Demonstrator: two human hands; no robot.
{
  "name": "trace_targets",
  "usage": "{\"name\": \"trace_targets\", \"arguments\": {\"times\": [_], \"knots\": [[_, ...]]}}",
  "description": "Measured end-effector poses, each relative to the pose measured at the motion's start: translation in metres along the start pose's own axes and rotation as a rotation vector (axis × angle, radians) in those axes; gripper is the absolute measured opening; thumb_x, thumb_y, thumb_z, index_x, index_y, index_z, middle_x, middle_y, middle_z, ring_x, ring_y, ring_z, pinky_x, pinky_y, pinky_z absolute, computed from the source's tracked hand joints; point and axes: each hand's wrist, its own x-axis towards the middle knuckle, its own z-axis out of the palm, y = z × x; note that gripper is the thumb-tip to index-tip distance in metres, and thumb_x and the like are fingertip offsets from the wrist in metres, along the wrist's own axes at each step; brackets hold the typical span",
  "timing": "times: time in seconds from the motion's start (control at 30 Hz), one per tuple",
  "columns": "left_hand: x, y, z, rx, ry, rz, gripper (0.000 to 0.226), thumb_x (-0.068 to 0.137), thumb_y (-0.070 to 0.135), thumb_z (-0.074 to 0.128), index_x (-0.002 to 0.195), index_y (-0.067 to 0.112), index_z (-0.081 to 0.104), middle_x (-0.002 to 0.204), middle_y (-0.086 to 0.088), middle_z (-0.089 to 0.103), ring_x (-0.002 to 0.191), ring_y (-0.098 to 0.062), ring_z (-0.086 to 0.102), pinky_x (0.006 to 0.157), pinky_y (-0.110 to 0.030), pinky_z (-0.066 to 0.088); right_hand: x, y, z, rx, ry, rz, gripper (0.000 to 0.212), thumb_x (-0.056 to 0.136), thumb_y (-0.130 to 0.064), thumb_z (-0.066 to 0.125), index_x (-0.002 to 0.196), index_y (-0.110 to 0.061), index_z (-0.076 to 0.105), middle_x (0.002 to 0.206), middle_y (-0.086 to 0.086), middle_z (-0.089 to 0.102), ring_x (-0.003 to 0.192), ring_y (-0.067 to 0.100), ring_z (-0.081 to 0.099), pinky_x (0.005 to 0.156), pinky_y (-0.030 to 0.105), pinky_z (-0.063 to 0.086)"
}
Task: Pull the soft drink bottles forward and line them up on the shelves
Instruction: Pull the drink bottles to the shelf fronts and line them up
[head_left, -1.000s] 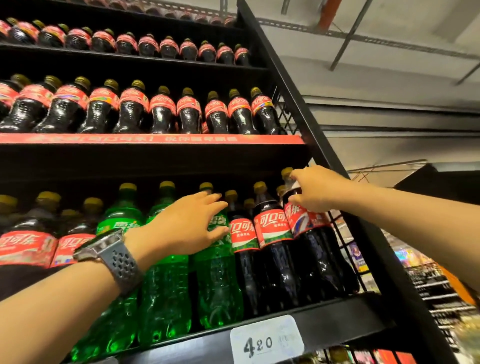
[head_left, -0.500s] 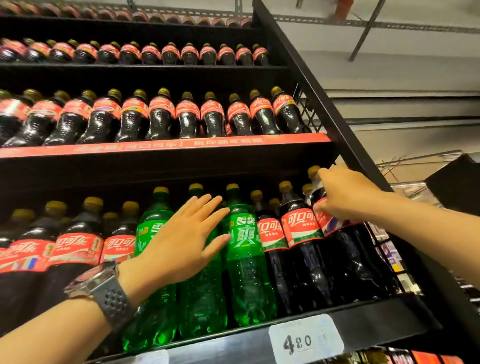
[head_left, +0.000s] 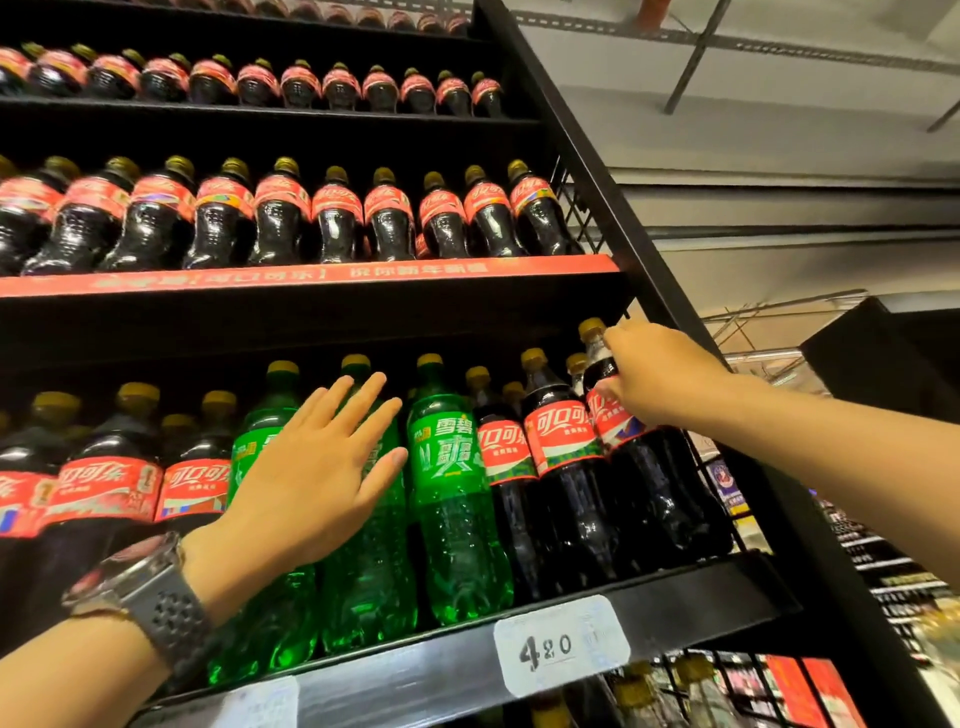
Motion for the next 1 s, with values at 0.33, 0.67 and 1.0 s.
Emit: {"name": "trace_targets", "arguments": {"times": [0.33,0.67,1.0], "knots": [[-0.016,-0.006,-0.002,-0.063,0.004,0.036,0.070,0.093,0.060,0.012,0.154,0.026,0.007,0.159,0.008,-0.014,0.147,-0.008,-0.008,0.121,-0.031,0.000,-0.025,-0.060,0.006,-0.016,0.068,-0.213,0.036,0.093,-0.030,0.049,0.125,-0.013,0.046,0.127,0.006,0.046,0.112,0.028,0.049,0.086,0.040,0.047],[-0.075,-0.061,-0.042,-0.041,-0.014,0.042,0.059,0.095,0.049,0.037,0.148,0.022,0.034,0.159,0.000,0.018,0.146,-0.017,0.017,0.119,-0.030,0.013,-0.053,-0.192,0.025,0.243,0.162,-0.337,0.042,0.091,-0.038,0.046,0.129,-0.019,0.047,0.128,0.000,0.046,0.115,0.023,0.047,0.094,0.037,0.042],[-0.162,-0.176,-0.092,0.022,-0.056,-0.051,0.044,0.088,0.040,0.047,0.126,0.018,0.053,0.127,-0.001,0.053,0.116,-0.022,0.049,0.096,-0.037,0.040,-0.062,-0.324,-0.003,0.283,0.279,-0.327,0.045,0.073,-0.025,0.067,0.114,-0.009,0.063,0.116,0.011,0.057,0.104,0.034,0.055,0.087,0.047,0.045]]}}
